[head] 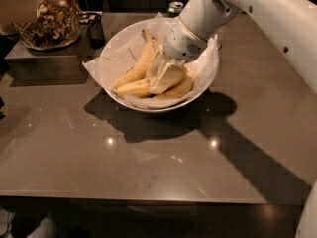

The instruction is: Pick banana from white bowl

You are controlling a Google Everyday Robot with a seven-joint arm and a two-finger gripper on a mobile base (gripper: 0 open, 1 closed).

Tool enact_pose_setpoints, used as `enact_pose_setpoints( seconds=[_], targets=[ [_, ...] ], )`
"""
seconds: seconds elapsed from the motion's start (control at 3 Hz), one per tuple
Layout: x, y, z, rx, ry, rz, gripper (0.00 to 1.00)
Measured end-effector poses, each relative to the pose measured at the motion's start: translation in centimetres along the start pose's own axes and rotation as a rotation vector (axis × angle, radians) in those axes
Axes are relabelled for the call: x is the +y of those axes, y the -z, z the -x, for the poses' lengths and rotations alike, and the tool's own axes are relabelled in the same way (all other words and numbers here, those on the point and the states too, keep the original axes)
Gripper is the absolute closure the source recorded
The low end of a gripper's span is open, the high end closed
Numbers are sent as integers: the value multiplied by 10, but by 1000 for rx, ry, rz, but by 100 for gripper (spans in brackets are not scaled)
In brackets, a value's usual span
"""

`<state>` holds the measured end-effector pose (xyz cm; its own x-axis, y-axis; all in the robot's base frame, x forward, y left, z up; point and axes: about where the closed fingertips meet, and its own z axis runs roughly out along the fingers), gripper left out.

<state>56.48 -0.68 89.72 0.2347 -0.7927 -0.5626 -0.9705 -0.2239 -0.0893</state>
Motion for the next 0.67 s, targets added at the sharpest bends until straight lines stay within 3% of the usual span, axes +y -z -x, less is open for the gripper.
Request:
enact_pose_setpoints(
  seconds=[0.33, 0.67],
  targets=[
    [4, 11, 2, 9, -3, -37, 100],
    [12, 32, 5, 22, -8, -101, 100]
  ],
)
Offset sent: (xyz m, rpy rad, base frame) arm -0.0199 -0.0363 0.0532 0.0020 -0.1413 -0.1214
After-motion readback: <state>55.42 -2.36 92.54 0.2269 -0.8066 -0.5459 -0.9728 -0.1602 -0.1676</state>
